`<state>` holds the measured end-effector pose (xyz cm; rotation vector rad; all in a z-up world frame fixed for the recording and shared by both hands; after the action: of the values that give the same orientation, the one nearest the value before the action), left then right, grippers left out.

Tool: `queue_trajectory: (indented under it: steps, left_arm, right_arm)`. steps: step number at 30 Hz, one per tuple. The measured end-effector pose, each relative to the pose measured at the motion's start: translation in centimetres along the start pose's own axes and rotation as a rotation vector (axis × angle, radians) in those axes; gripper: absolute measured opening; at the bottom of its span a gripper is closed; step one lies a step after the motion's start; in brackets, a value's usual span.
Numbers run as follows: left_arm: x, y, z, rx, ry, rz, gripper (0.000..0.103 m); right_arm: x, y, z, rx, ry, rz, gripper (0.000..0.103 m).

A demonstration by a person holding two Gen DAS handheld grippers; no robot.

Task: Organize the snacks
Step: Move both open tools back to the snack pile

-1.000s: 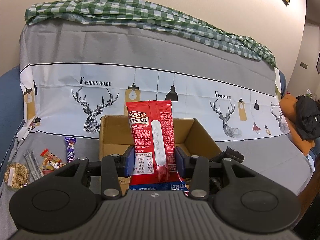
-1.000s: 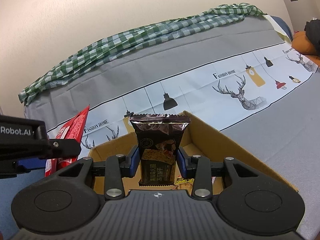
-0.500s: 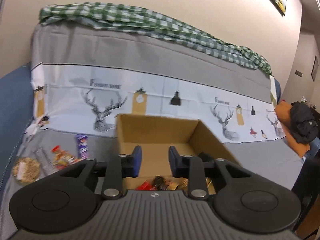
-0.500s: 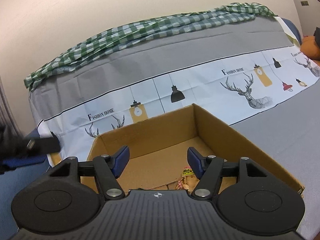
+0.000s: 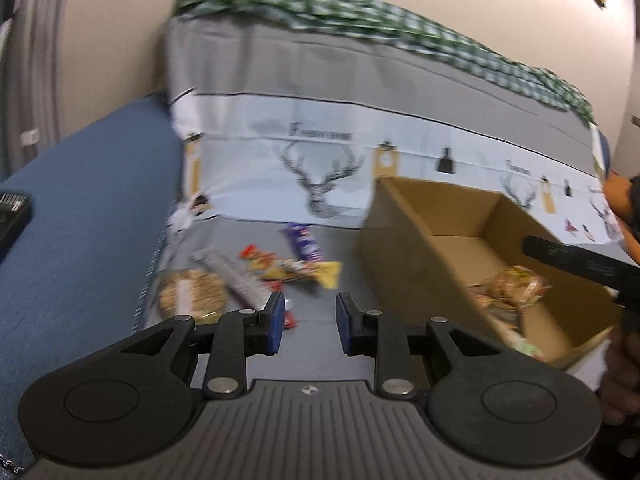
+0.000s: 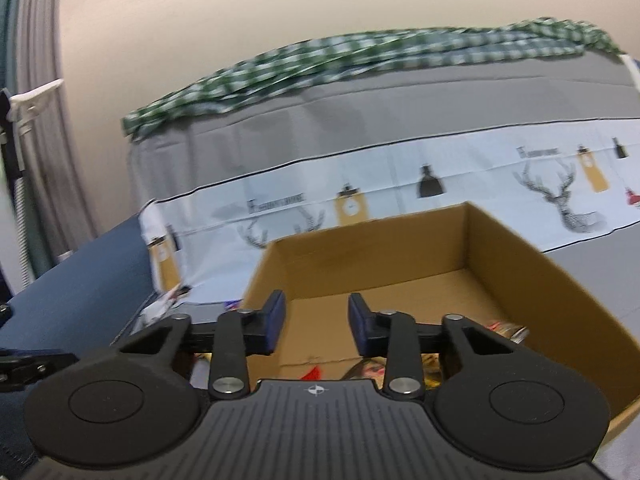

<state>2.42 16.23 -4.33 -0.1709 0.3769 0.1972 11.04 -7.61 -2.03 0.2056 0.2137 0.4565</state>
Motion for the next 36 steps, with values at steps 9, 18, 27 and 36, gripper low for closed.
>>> queue_trajectory:
  steps: [9, 18, 27, 36]
  left_arm:
    - [3.0, 3.6, -2.5, -0.114, 0.016, 0.115, 0.031]
    - [6.0, 5.8, -3.5, -0.135, 0.044, 0.262, 0.056]
    - [9.0, 8.1, -4.8, -0.224, 0.109, 0.367, 0.081]
    - [10.7, 9.2, -6.2, -0.252, 0.142, 0.387, 0.081]
  right_arm:
    - [-0.3, 3.6, -2.5, -0.027, 0.090, 0.134, 0.035]
    - [0.1, 7.3, -2.3, -0.024, 0.181, 0.296, 0.035]
    - [10.0, 14.9, -2.5, -0.119, 0.475, 0.367, 0.047]
    - [19.3, 17.7, -12.0, -0.337, 0.709, 0.324, 0.057]
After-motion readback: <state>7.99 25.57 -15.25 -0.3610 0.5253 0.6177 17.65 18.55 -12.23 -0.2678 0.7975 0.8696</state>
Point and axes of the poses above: each gripper's, at about its wrist camera, not at the fingertips, and x roughly the way its jaws point, y to its left, z to its top, the point moved 9 cm from there along x, roughly the way its jaws point, and after that the axes turned 11 degrees about -y, right-handed, at the moved point
